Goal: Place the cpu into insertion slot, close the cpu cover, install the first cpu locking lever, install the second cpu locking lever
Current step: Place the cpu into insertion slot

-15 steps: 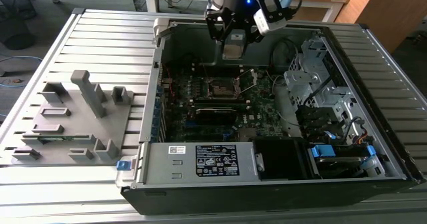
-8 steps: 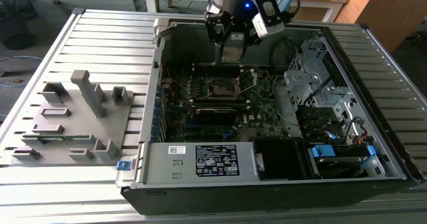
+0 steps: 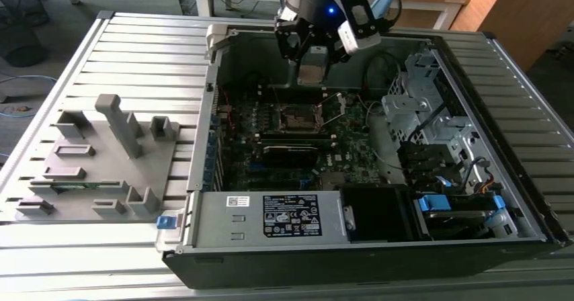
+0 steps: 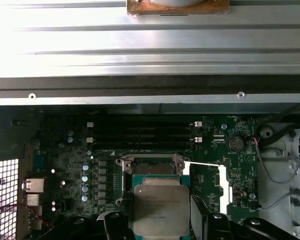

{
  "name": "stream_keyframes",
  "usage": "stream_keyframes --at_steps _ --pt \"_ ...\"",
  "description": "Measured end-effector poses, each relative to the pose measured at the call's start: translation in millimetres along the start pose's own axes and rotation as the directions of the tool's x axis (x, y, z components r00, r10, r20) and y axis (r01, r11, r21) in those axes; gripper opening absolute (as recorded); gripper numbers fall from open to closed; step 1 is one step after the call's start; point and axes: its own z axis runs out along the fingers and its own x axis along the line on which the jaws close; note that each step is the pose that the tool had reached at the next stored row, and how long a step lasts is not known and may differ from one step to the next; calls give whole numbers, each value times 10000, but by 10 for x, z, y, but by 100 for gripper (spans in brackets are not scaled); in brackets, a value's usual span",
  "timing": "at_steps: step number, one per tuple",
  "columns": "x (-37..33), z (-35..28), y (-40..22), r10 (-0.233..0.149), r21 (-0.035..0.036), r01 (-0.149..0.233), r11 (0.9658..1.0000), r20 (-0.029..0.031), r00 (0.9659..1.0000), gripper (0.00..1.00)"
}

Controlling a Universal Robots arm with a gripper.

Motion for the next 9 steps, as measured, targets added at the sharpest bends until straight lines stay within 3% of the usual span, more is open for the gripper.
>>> stream_keyframes --at_steps 9 --pt "66 23 -4 -1 0 1 10000 3 10000 54"
